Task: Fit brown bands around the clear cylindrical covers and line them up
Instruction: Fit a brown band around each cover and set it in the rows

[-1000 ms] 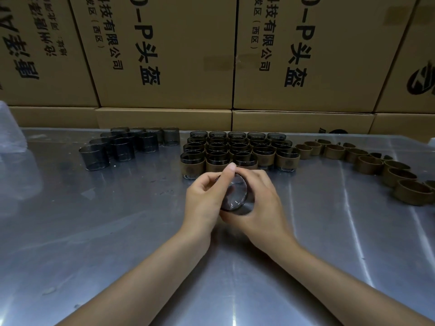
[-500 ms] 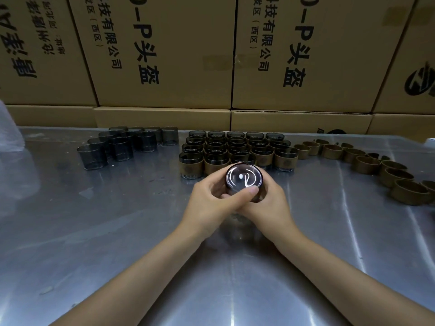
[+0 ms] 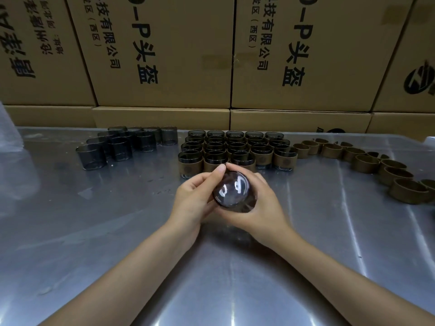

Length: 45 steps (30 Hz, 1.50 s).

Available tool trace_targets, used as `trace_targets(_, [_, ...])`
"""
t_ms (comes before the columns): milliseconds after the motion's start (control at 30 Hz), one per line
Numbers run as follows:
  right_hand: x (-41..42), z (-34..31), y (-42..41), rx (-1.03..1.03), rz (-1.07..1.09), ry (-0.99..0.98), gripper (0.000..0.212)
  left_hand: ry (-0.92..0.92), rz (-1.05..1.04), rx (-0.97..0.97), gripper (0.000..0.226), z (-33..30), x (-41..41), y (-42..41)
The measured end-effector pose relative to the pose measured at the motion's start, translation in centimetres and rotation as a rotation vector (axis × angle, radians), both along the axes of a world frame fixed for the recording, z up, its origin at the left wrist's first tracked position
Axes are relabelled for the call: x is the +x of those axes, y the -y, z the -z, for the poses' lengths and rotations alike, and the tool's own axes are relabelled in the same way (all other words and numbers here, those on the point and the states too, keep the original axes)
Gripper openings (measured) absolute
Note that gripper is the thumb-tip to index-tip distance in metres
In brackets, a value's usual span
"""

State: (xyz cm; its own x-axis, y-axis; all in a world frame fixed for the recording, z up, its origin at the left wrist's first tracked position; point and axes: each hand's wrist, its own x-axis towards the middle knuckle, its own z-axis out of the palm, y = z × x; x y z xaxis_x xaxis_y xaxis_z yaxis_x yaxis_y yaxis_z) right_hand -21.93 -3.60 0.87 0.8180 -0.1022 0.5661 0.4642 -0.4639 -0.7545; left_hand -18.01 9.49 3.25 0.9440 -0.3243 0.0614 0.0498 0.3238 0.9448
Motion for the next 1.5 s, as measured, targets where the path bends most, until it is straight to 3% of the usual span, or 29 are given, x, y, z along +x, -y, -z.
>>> trace_targets(167, [-0.3, 0.2, -0.2, -0.15, 0.088, 0.024, 0.083, 0.098, -0.108, 0.109, 0.027, 0.2, -0.1, 0.4])
trace_targets(233, [-0.3, 0.3, -0.1, -0.197, 0.156, 0.011, 0.084, 0.212, -0.121, 0.189, 0.039, 0.1, -0.3, 0.4])
trace_targets(333, [-0.3, 0.2, 0.3, -0.237, 0.27, 0.0, 0.086, 0.45, -0.091, 0.487, 0.059, 0.2, -0.3, 0.1])
trace_targets(400, [-0.2, 0.2, 0.7, -0.29, 0.29, -0.023, 0.088, 0.452, -0.071, 0.561, 0.06, 0.3, 0.0, 0.0])
trace_targets(500, [0.0, 0.3, 0.8, -0.271, 0.2, -0.045, 0.091, 0.235, 0.005, 0.35, 0.045, 0.5, 0.4, -0.3])
trace_targets(567, [0.1, 0.1, 0.8, -0.108, 0.14, -0.073, 0.081, 0.104, 0.075, 0.243, 0.055, 0.7, 0.9, -0.7])
trace_targets(633, [0.2, -0.3, 1.1, 0.127, 0.106, -0.165, 0.067, 0.057, 0.124, 0.19, 0.067, 0.7, 1.7, -1.3])
trace_targets(733, [0.4, -1.2, 1.6, 0.364, 0.038, -0.347, 0.065, 0.079, 0.165, 0.131, 0.065, 0.7, 2.3, -1.8])
trace_targets(867, [0.6, -1.6, 2.3, 0.359, -0.067, -0.452, 0.068, 0.151, 0.208, 0.097, 0.057, 1.3, 2.8, -2.0])
trace_targets(1000, [0.6, -1.2, 3.8, 0.424, -0.202, -0.445, 0.055, 0.143, 0.255, 0.113, 0.062, 1.1, 3.2, -2.3])
trace_targets(1233, [0.4, -0.9, 4.2, 0.382, -0.294, -0.381, 0.07, 0.183, 0.101, 0.384, 0.068, 0.6, 2.5, -2.3])
trace_targets(1367, [0.4, -1.1, 4.3, 0.342, -0.313, -0.403, 0.067, 0.183, 0.14, 0.349, 0.061, 1.1, 2.7, -2.5])
trace_targets(1500, [0.9, -1.7, 4.2, 0.4, -0.274, -0.558, 0.061, 0.261, 0.169, 0.226, 0.056, 1.5, 3.1, -2.5])
